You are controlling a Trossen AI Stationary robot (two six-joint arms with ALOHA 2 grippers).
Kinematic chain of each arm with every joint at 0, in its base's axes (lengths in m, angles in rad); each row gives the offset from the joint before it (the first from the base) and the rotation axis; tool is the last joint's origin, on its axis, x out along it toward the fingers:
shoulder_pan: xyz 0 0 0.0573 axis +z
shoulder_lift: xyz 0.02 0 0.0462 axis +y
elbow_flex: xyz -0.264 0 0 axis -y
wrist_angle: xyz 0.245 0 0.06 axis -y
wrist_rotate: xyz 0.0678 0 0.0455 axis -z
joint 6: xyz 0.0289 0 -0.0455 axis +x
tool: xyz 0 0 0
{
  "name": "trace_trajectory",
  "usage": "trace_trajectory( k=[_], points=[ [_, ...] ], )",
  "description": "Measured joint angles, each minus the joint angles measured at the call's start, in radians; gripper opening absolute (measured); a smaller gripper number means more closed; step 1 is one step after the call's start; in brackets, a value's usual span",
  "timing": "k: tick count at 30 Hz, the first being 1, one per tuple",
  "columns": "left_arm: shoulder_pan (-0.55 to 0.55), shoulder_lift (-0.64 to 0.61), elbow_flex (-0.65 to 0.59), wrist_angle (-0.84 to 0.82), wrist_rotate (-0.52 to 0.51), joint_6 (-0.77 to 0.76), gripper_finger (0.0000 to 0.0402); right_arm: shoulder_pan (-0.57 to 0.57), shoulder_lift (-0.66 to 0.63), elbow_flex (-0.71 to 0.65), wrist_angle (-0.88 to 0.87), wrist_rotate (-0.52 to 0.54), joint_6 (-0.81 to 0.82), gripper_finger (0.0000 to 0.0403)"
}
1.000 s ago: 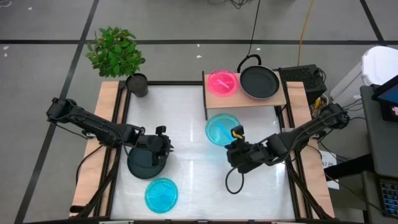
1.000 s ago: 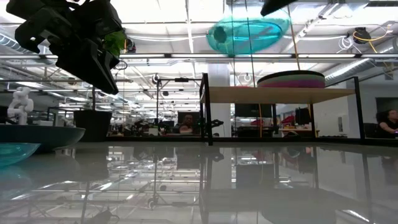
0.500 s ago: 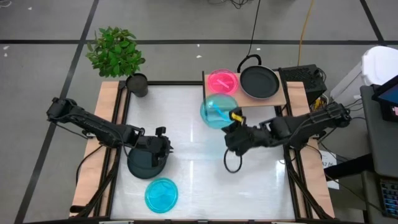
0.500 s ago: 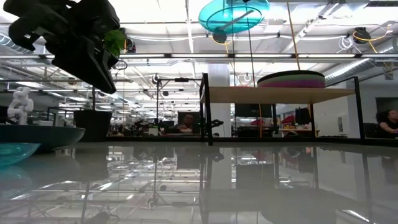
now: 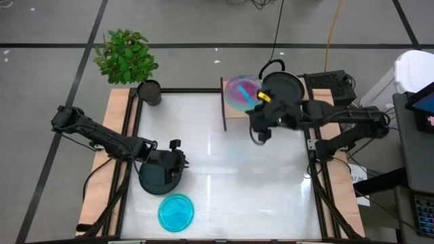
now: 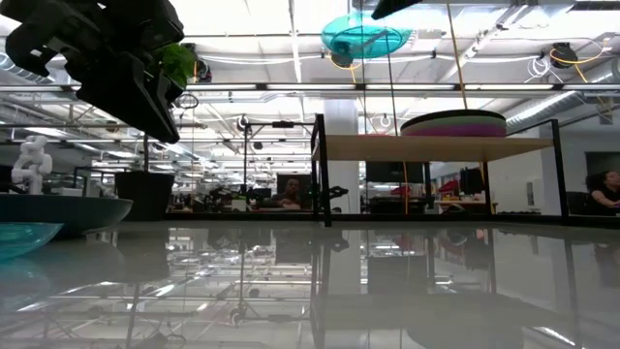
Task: Place and stack plates onto a shelf
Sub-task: Stack the top blue plate on top of the pink plate on the shelf
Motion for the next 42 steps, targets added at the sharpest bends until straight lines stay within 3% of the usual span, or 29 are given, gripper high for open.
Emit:
trace_trajectory(
  k=[8,17,42],
  points=[
    [0.0,0.0,0.0,0.0,0.0,0.012,0.0072,-0.18,0.007,-0.002,0.037,-0.154,-0.035,0.0],
    [0.0,0.0,0.0,0.001,-0.001,0.012,0.0072,-0.301,0.007,-0.069,0.104,-0.308,-0.035,0.0],
    [0.0,0.0,0.0,0.045,-0.001,0.014,0.0072,-0.428,0.008,-0.413,0.484,-0.387,-0.082,0.0]
  ],
)
